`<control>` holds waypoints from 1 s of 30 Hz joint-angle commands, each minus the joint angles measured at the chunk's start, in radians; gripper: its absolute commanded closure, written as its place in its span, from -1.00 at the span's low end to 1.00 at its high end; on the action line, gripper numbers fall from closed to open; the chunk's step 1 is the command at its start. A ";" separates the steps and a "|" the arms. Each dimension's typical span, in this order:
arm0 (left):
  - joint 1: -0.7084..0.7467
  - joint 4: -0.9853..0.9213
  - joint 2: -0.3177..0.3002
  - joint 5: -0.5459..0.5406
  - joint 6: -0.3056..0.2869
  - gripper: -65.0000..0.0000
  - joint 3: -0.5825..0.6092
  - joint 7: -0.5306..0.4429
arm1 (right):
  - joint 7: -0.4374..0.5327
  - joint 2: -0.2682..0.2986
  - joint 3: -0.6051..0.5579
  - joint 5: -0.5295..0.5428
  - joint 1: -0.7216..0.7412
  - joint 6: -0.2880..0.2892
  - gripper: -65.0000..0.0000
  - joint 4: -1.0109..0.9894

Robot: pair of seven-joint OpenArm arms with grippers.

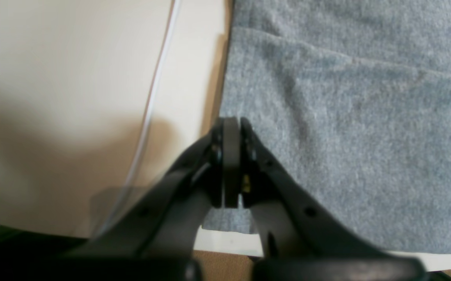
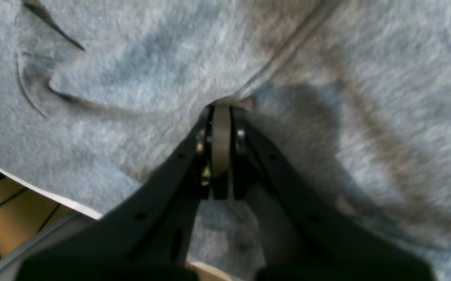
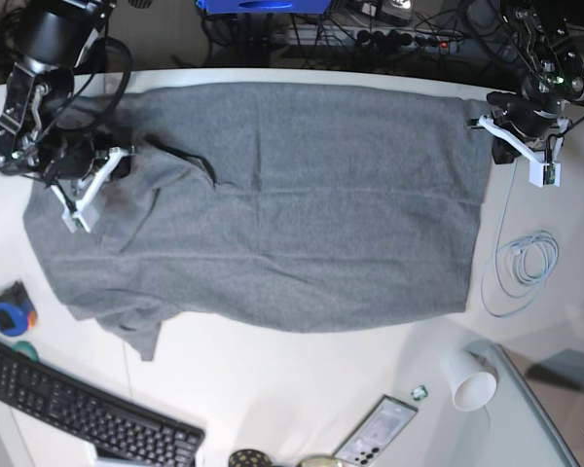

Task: Layout the t-shirt on the table in an organized manner, then fold the t-shirt properly
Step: 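Sweep the right gripper across the shirt body to flatten wrinkles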

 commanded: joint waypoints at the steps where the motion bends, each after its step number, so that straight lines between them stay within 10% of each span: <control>1: -0.002 0.015 -0.013 -0.008 0.005 1.00 -0.003 -0.014 | 0.014 0.006 -0.002 0.014 0.024 0.001 0.98 0.015; 24: -0.013 -0.050 -0.013 -0.008 0.005 1.00 -0.009 -0.017 | -0.015 -0.037 -0.006 0.013 0.200 0.001 0.98 -0.077; 30: -0.011 -0.048 -0.014 -0.008 0.005 1.00 -0.009 -0.017 | -0.110 -0.022 0.000 0.013 0.140 0.001 0.95 0.180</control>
